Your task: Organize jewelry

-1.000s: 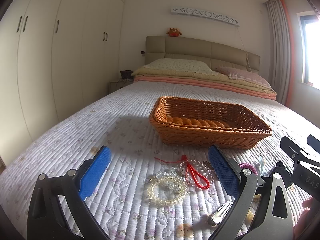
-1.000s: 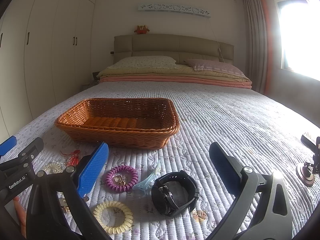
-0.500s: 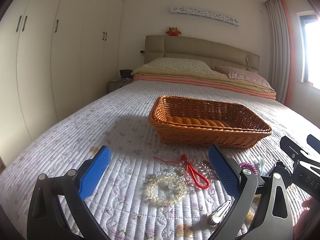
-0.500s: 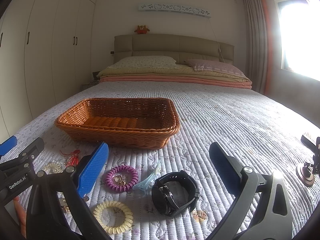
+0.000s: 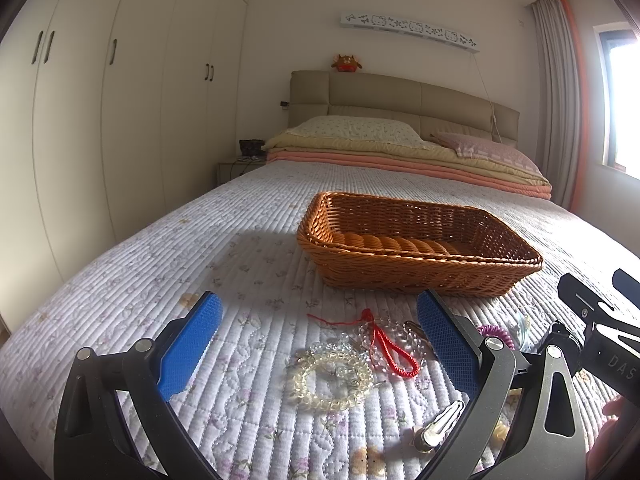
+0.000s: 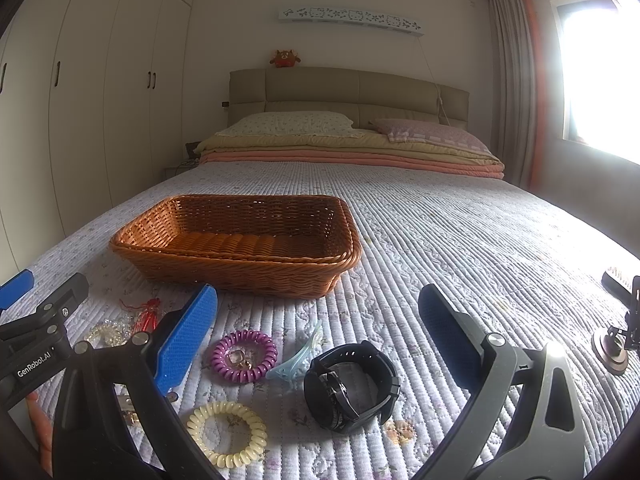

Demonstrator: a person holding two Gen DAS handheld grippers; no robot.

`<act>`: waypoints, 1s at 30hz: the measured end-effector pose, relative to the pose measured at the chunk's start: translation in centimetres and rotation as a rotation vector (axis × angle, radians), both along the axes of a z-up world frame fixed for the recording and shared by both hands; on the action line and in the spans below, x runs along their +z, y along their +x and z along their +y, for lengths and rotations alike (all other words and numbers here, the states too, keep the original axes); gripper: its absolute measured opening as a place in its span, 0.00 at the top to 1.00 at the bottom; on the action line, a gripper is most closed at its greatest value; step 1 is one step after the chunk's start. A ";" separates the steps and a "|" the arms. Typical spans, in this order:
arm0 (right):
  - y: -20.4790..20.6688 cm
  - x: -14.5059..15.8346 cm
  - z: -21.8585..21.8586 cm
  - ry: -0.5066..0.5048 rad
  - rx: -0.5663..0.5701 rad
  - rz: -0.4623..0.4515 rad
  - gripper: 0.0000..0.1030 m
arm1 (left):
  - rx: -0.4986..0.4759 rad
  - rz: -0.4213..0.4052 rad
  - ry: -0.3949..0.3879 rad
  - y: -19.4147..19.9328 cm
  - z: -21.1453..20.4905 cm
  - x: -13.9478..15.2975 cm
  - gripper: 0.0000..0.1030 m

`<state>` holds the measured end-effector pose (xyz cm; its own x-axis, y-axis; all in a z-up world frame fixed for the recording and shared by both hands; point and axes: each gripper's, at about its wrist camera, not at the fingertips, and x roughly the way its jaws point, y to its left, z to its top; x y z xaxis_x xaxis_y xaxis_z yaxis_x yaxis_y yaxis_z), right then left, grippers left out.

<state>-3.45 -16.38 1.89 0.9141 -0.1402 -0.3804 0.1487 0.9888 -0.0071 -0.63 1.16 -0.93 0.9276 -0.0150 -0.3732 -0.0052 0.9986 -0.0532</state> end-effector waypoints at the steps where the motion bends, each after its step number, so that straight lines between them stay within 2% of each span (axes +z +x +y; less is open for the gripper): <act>1: 0.0 0.0 0.0 -0.001 0.002 0.001 0.07 | 0.000 0.001 0.000 0.0 0.0 0.0 0.08; 5: 0.1 -0.2 0.1 -0.007 0.000 0.001 0.08 | -0.001 0.004 -0.006 0.0 0.1 0.0 0.08; 7: 0.1 -0.2 0.0 -0.004 -0.003 0.003 0.13 | 0.000 0.016 -0.022 0.3 0.4 -0.1 0.08; 10: 0.3 -0.3 -0.3 0.007 0.003 0.021 0.23 | -0.008 0.072 -0.074 0.9 1.3 -0.3 0.09; 14: 0.3 -0.6 -0.8 0.034 0.023 0.062 0.30 | -0.040 0.155 -0.138 1.1 2.7 -0.7 0.15; 18: -1.0 -1.0 -1.4 0.071 0.041 0.106 0.33 | -0.075 0.221 -0.131 0.3 3.5 -1.1 0.20; 20: -1.9 -1.2 -1.5 0.075 0.050 0.138 0.37 | -0.110 0.247 -0.104 -0.3 3.1 -1.1 0.22; 23: -3.6 -1.5 -1.8 0.098 0.084 0.186 0.46 | -0.196 0.301 -0.070 -1.1 1.8 -1.6 0.32; 26: -4.9 -1.9 -2.0 0.132 0.117 0.237 0.52 | -0.289 0.344 -0.068 -1.6 0.5 -2.3 0.38; 28: -5.0 -2.4 -2.0 0.168 0.146 0.282 0.62 | -0.341 0.363 -0.070 -1.6 -0.1 -2.7 0.42; 30: -4.5 -3.0 -1.7 0.192 0.169 0.325 0.66 | -0.391 0.386 -0.061 -1.4 -0.8 -2.9 0.45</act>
<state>-7.94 -18.10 -1.11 0.7458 0.1032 -0.6581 0.0044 0.9871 0.1598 -2.07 0.38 -3.85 0.6444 -0.3629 -0.6731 0.3348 0.9253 -0.1783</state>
